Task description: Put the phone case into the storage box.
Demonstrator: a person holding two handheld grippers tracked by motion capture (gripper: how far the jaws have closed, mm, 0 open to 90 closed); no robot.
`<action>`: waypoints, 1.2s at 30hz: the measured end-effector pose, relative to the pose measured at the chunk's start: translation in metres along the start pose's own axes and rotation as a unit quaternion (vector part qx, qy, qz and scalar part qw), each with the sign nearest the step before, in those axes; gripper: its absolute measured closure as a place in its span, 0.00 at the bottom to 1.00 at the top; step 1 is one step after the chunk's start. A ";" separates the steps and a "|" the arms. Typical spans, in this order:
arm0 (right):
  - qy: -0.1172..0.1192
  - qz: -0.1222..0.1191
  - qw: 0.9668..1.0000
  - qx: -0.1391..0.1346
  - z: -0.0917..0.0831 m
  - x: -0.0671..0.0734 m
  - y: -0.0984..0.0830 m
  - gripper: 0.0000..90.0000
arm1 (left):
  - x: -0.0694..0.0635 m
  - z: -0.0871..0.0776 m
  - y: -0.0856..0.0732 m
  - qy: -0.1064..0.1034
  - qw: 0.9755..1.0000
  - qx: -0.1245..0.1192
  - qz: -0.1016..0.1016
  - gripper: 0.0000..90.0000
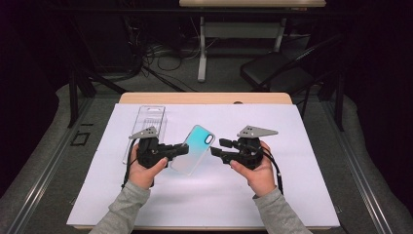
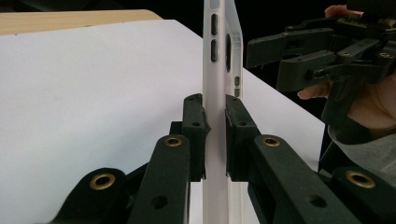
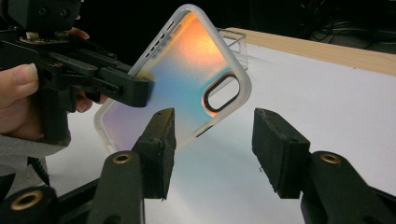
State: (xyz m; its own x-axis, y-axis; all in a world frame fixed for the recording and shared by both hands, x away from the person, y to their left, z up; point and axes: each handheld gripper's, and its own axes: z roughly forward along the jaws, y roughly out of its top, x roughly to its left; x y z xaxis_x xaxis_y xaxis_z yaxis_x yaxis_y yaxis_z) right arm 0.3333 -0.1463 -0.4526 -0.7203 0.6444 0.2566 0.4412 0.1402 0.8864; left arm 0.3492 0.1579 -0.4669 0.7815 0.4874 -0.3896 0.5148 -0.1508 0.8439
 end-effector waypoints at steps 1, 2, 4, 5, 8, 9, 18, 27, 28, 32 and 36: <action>0.002 0.004 1.000 0.000 0.001 0.000 -0.001 0.54 | 0.000 0.000 0.000 0.000 1.000 0.000 0.000 0.90; 0.004 0.005 1.000 0.000 0.001 0.000 -0.001 0.54 | -0.001 0.000 0.000 0.000 1.000 0.000 0.001 0.90; 0.007 0.010 1.000 -0.001 0.002 0.001 -0.002 0.54 | -0.001 0.000 0.000 -0.001 1.000 -0.002 0.001 0.90; 0.008 0.014 1.000 -0.002 0.002 0.001 -0.003 0.54 | -0.001 0.000 0.000 -0.001 1.000 -0.003 0.000 0.90; 0.011 0.018 1.000 0.001 0.003 0.003 -0.004 0.54 | -0.001 -0.001 0.000 -0.002 1.000 -0.005 0.001 0.90; 0.014 0.022 1.000 0.000 0.003 0.004 -0.005 0.54 | -0.002 -0.001 0.000 -0.003 1.000 -0.005 0.001 0.90; 0.026 0.038 0.999 0.000 0.006 0.005 -0.008 0.55 | -0.003 0.000 -0.001 -0.010 1.000 -0.009 0.001 0.90; 0.045 0.061 0.997 -0.003 0.004 0.002 -0.008 0.57 | -0.004 -0.001 -0.001 -0.016 1.000 -0.015 0.001 0.90; 0.046 0.063 0.997 -0.004 0.004 0.002 -0.008 0.58 | -0.005 -0.001 -0.001 -0.016 1.000 -0.016 0.001 0.90; 0.059 0.078 0.995 -0.002 0.004 0.001 -0.009 0.59 | -0.005 -0.001 -0.001 -0.020 1.000 -0.019 -0.001 0.90; 0.072 0.092 0.993 -0.004 0.005 -0.001 -0.010 0.59 | -0.005 0.000 -0.002 -0.025 0.999 -0.021 -0.003 0.90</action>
State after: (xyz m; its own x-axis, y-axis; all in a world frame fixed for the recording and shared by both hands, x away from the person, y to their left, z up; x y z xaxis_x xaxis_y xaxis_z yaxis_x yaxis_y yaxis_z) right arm 0.3322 -0.1442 -0.4638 -0.6975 0.5441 0.4663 0.5681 0.0232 0.8226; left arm 0.3439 0.1559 -0.4663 0.7952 0.4453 -0.4116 0.5054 -0.1116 0.8557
